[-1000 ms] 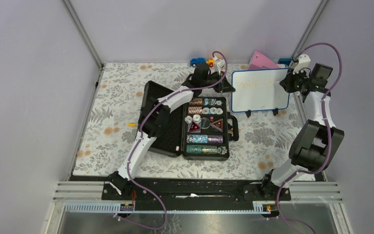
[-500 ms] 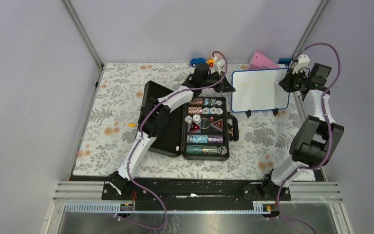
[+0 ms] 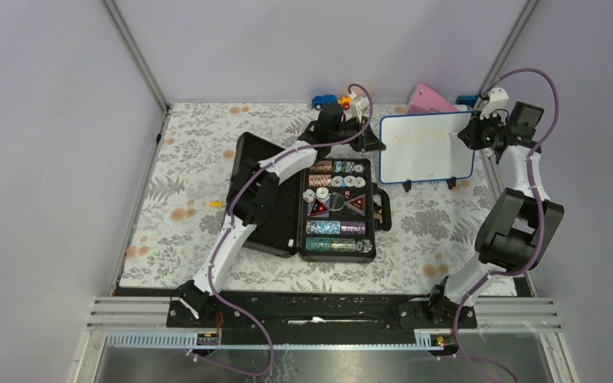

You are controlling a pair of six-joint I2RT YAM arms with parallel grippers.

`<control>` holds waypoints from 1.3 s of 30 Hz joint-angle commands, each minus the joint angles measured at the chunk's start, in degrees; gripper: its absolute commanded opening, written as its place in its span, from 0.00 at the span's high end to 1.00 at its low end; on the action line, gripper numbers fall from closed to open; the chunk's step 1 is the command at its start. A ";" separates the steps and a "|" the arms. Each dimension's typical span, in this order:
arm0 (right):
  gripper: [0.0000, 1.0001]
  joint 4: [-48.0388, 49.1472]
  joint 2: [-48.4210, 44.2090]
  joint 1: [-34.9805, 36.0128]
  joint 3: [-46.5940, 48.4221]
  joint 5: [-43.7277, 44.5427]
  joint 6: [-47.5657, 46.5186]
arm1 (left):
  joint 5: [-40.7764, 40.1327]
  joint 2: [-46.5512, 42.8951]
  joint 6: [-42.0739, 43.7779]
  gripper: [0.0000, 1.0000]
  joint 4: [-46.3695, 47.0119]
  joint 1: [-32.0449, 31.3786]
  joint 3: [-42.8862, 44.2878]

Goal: Write a sentence on the whiteboard

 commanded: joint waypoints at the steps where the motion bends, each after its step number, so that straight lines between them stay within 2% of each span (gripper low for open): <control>1: 1.00 1.19 0.56 0.15 2.27 1.12 -1.26 | -1.11 1.33 1.24 1.00 1.18 -0.06 0.88; 24: 1.00 -0.05 -3.82 0.11 -4.61 0.14 -3.98 | -1.23 1.18 1.17 1.00 1.11 -0.20 0.89; 33: 1.00 -0.54 -4.28 0.15 -3.50 0.74 -4.19 | -1.23 1.34 1.17 1.00 1.26 -0.28 1.02; 39: 1.00 -4.37 -7.34 0.15 -0.40 -3.17 -3.04 | -1.23 1.35 1.17 1.00 1.16 -0.28 1.09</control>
